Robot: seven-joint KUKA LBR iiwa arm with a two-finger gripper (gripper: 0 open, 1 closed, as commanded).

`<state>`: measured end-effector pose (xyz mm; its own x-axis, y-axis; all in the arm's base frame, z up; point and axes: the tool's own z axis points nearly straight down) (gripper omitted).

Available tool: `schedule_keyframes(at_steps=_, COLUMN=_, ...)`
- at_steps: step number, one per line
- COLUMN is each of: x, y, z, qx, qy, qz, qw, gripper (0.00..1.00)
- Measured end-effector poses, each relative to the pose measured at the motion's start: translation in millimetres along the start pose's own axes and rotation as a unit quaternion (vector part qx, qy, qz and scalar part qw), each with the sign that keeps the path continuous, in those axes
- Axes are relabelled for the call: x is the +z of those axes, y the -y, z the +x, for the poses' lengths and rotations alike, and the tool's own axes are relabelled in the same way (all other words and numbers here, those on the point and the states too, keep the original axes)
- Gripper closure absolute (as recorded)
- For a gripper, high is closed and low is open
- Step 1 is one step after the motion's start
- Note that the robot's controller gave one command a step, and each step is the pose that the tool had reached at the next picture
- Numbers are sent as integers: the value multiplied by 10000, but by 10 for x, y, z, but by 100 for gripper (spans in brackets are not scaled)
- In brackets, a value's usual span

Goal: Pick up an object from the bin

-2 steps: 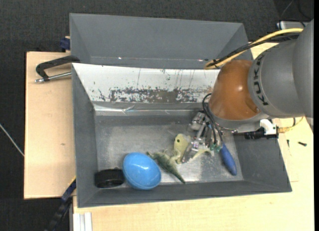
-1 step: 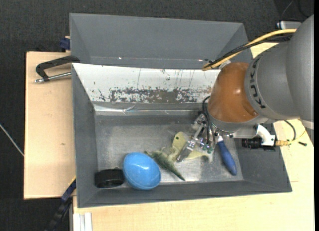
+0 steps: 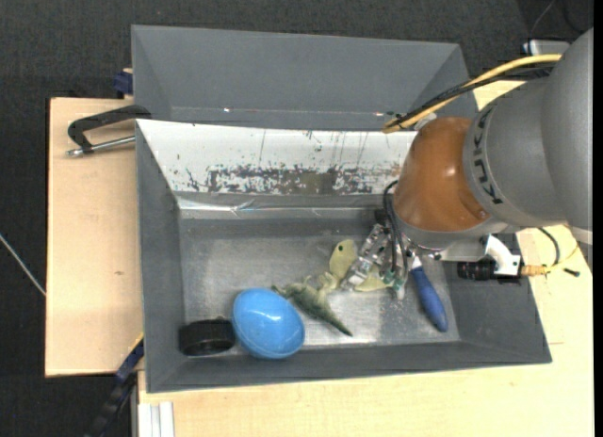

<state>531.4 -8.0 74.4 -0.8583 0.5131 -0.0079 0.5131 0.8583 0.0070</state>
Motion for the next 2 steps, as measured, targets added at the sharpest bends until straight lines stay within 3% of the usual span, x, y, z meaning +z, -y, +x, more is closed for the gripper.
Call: schedule_keyframes(at_steps=2, x=-870, y=-45, z=-38, qx=-22, qy=1, qz=7, qw=10000, gripper=100)
